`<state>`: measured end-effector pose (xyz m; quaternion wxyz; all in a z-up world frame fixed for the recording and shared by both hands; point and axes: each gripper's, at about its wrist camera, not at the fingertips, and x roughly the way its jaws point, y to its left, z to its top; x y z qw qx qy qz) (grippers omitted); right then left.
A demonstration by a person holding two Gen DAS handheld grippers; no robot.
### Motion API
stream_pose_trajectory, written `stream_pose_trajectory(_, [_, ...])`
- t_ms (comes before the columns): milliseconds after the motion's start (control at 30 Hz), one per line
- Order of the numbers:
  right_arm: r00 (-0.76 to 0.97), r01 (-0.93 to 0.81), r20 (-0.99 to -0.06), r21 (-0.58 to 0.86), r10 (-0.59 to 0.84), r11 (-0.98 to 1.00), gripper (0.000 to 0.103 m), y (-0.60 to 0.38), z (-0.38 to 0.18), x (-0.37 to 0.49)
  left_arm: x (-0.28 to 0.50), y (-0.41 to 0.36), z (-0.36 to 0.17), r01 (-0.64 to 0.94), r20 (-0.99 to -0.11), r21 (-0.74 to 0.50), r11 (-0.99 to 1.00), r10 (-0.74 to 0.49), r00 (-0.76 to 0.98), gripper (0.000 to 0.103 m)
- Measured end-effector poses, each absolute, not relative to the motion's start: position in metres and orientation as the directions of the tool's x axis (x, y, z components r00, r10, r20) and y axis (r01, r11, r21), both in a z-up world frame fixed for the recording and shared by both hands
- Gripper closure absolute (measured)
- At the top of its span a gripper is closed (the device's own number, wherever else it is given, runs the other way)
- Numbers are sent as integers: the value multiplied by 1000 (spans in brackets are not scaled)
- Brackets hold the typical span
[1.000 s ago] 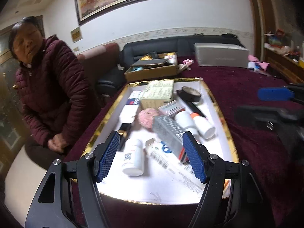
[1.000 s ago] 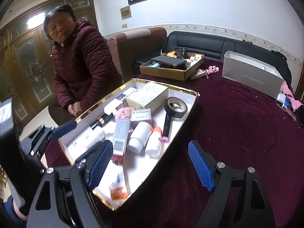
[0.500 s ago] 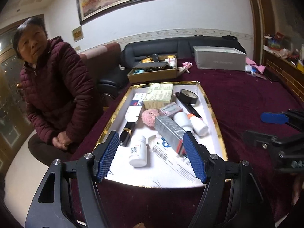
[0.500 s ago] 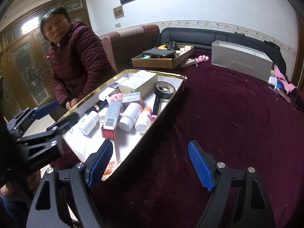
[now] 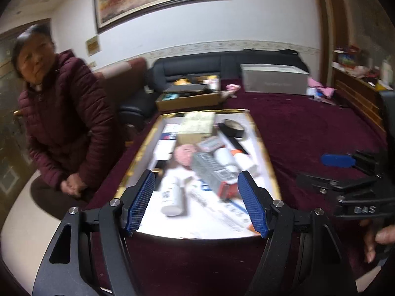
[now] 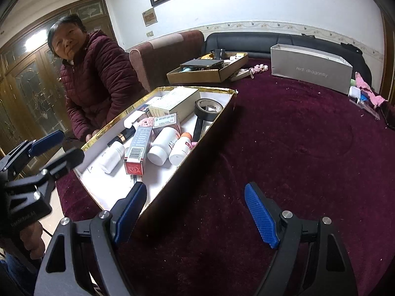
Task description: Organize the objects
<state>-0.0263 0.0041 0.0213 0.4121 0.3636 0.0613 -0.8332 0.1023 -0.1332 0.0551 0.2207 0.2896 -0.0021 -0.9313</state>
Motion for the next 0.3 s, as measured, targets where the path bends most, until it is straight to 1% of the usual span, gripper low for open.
stream_pose_trajectory(167, [-384,733,-659,209,-647,-648,21,3,18,-28,108,-146,53,446,-540,103,-889,-427,-726,32])
stream_pose_trajectory(300, [-377,733,-659,217,-651,-645,21,0,15,-28,109,-142,52,477,-518,139,-868,-474,-712,32])
